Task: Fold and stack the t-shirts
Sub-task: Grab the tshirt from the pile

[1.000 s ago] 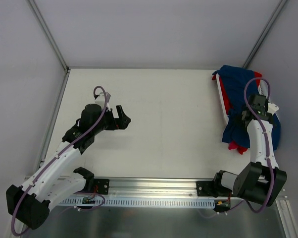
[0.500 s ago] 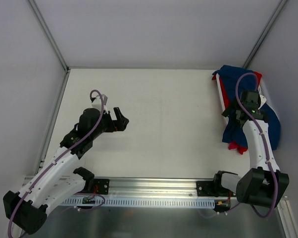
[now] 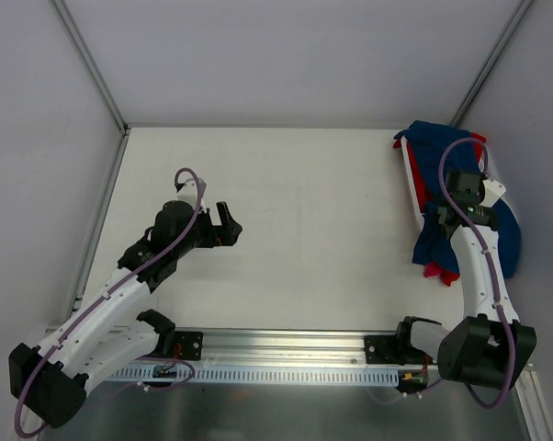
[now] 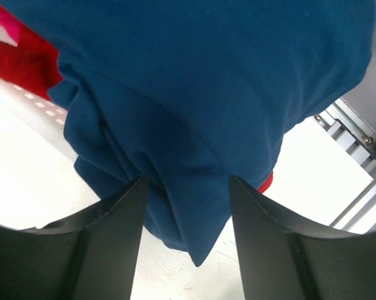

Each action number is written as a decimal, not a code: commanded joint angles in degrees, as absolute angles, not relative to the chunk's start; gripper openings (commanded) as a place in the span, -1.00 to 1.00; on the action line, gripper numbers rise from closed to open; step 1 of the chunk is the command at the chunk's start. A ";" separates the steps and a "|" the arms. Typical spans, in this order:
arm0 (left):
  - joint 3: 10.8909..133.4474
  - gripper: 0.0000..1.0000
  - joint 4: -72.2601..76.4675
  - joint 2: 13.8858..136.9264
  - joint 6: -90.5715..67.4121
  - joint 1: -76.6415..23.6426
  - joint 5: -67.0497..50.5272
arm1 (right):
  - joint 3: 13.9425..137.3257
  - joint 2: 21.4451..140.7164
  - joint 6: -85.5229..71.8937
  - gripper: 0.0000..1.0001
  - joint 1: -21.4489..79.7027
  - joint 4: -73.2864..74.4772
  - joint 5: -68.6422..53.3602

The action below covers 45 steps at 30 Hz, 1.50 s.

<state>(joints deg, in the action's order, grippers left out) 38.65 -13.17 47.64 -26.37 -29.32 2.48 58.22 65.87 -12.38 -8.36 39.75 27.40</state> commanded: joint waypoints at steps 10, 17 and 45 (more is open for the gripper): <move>38.14 0.98 -12.39 45.62 -26.02 -32.16 5.88 | 57.66 66.71 -14.24 0.03 -8.35 41.22 28.31; 37.79 0.98 -12.57 45.26 -25.93 -32.78 7.65 | 57.66 67.32 -13.54 0.42 -7.03 40.69 26.72; 38.06 0.98 -12.57 47.46 -26.02 -33.13 7.12 | 80.66 61.70 -9.51 -0.99 -1.32 52.73 19.47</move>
